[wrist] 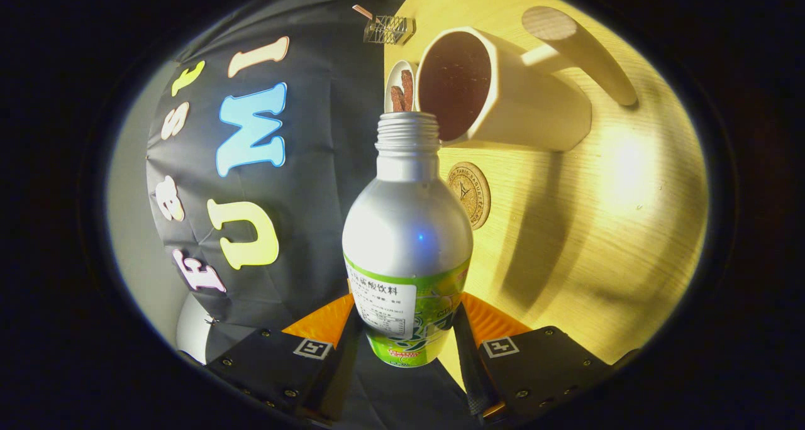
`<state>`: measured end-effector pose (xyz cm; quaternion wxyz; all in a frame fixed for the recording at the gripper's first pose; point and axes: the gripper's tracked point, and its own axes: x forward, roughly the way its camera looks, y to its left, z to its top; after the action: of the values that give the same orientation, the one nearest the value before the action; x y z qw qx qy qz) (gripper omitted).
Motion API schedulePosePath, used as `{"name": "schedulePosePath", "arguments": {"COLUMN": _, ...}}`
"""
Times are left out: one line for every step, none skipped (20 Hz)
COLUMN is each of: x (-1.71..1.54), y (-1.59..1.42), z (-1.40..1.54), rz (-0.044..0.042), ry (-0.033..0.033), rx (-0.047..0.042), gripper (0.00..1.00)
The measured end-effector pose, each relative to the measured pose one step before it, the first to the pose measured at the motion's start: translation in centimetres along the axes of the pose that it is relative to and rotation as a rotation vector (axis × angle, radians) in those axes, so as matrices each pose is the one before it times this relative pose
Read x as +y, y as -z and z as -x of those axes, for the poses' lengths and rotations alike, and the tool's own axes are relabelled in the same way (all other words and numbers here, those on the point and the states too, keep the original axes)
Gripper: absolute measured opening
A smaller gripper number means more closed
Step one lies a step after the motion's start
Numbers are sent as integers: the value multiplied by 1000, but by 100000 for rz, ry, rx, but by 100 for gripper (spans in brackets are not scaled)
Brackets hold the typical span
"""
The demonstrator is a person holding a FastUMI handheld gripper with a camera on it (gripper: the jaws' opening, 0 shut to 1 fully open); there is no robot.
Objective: Take the bottle from table, then pour the juice into the cup, finally place the bottle on the coaster
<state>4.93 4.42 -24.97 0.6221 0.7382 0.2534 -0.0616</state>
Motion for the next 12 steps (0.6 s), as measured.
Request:
{"name": "schedulePosePath", "arguments": {"x": 30, "y": -63, "z": -23, "rz": -1224, "ry": -112, "rx": 59, "gripper": 72}}
{"name": "schedulePosePath", "arguments": {"x": 168, "y": -4, "z": 47, "rz": -1361, "ry": -332, "rx": -202, "gripper": 72}}
{"name": "schedulePosePath", "arguments": {"x": 21, "y": -37, "z": -48, "rz": -1342, "ry": -123, "rx": 88, "gripper": 72}}
{"name": "schedulePosePath", "arguments": {"x": 82, "y": 82, "z": 44, "rz": -1065, "ry": -7, "rx": 211, "gripper": 72}}
{"name": "schedulePosePath", "arguments": {"x": 53, "y": 27, "z": 17, "rz": -743, "ry": -5, "rx": 39, "gripper": 72}}
{"name": "schedulePosePath", "arguments": {"x": 26, "y": 28, "z": -28, "rz": -717, "ry": -46, "rx": 17, "gripper": 72}}
{"name": "schedulePosePath", "arguments": {"x": 67, "y": 109, "z": -25, "rz": -879, "ry": -102, "rx": 67, "gripper": 72}}
{"name": "schedulePosePath", "arguments": {"x": 43, "y": -19, "z": -46, "rz": -899, "ry": -147, "rx": 138, "gripper": 72}}
{"name": "schedulePosePath", "arguments": {"x": 79, "y": 33, "z": -4, "rz": -943, "ry": -251, "rx": -64, "gripper": 72}}
{"name": "schedulePosePath", "arguments": {"x": 42, "y": 15, "z": -38, "rz": -950, "ry": -179, "rx": 16, "gripper": 72}}
{"name": "schedulePosePath", "arguments": {"x": 97, "y": 23, "z": -15, "rz": -852, "ry": -155, "rx": -23, "gripper": 72}}
{"name": "schedulePosePath", "arguments": {"x": 33, "y": 21, "z": -44, "rz": -832, "ry": -15, "rx": -2, "gripper": 72}}
